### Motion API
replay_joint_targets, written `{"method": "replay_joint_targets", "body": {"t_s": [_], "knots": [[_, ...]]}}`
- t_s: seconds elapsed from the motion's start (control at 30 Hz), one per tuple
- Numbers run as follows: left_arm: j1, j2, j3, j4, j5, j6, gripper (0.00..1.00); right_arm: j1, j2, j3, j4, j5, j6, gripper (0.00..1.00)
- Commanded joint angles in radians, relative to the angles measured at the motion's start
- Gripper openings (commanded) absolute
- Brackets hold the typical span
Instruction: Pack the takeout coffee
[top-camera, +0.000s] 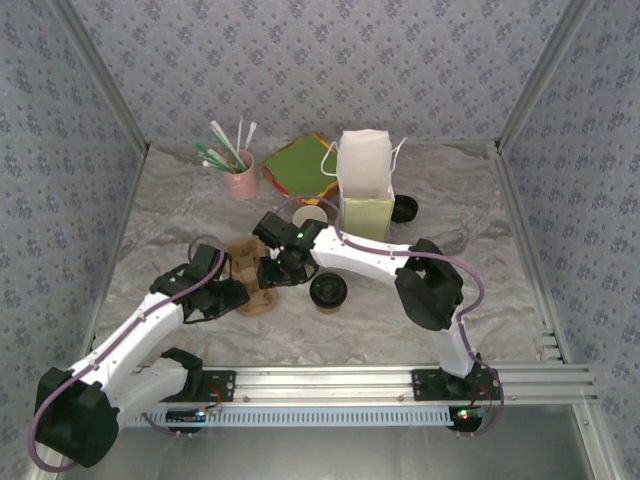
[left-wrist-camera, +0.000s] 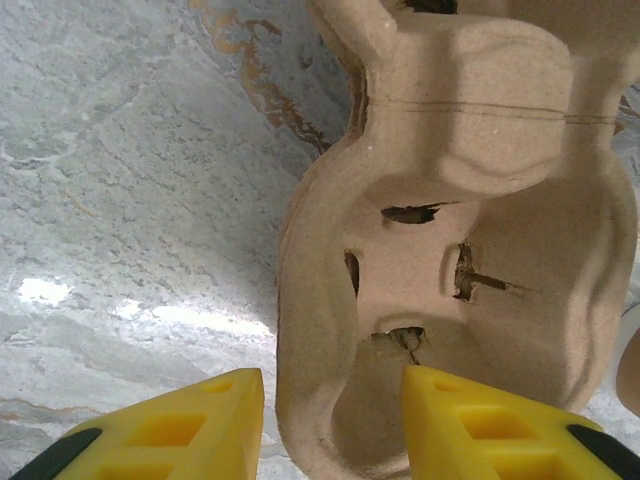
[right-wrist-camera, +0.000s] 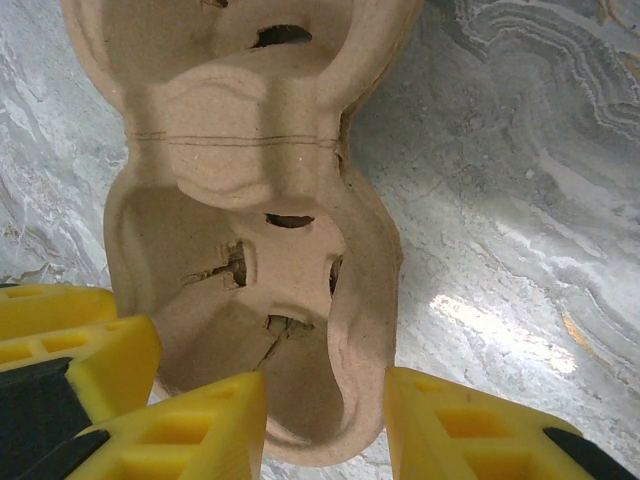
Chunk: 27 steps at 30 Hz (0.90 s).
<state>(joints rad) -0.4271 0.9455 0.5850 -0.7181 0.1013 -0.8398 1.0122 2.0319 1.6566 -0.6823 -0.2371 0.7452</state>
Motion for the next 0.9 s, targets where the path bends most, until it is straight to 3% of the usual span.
{"method": "replay_joint_targets", "body": {"t_s": [0.0, 0.47, 0.6, 0.87], "knots": [[0.005, 0.008, -0.005, 0.012, 0.019, -0.004, 0.41, -0.004, 0.032, -0.005, -0.031, -0.025, 0.018, 0.36], [0.006, 0.016, -0.01, 0.028, 0.033, 0.002, 0.4, -0.003, 0.047, -0.006, -0.042, -0.015, 0.016, 0.35], [0.006, 0.018, -0.01, 0.033, 0.041, 0.001, 0.38, -0.002, 0.042, -0.004, -0.028, -0.042, 0.016, 0.3], [0.005, -0.013, 0.007, 0.03, 0.054, -0.007, 0.37, -0.003, 0.009, -0.007, 0.002, -0.079, 0.017, 0.29]]}}
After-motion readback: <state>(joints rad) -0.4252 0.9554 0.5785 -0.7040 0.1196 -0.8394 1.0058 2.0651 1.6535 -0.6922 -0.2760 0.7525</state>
